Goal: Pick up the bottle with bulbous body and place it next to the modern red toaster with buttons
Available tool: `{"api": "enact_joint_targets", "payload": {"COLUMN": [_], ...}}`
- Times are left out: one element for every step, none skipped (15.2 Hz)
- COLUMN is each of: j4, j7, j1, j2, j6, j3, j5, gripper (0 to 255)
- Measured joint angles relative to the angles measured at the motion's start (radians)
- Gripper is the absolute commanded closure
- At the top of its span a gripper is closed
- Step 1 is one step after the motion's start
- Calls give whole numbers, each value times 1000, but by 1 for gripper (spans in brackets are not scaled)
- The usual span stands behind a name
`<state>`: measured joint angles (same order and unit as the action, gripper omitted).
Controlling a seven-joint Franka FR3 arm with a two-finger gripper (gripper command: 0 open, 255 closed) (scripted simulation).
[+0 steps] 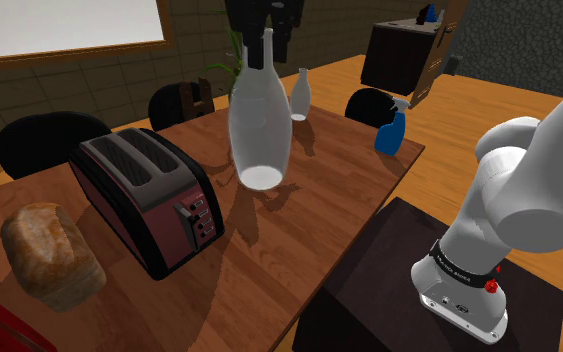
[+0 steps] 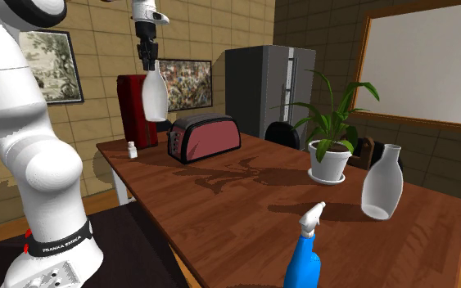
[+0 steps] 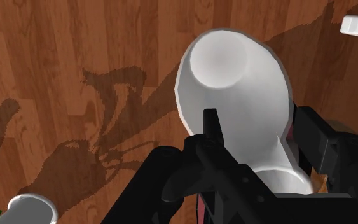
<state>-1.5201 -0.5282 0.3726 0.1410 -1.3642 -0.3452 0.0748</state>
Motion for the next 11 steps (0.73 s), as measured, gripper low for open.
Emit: {"api": "enact_joint_targets", "payload": {"j4": [-23, -43, -65, -85, -107, -130, -149, -168, -184, -201, -218], "j7": [1, 4, 5, 7, 9, 10, 12, 15, 17, 18, 19], "j1": [0, 0, 0, 0, 0, 1, 1, 1, 1, 1, 1], "j2": [8, 13, 20, 24, 31, 40, 45, 51, 54, 57, 61], "j6": [-15, -30, -46, -62, -77, -92, -106, -119, -132, -147, -159], "j3": [0, 1, 2, 2, 3, 3, 4, 5, 5, 5, 5], "j5": [3, 4, 5, 7, 9, 12, 13, 15, 16, 16, 18], "gripper": [255, 255, 255, 255, 255, 255, 255, 255, 255, 255, 255]}}
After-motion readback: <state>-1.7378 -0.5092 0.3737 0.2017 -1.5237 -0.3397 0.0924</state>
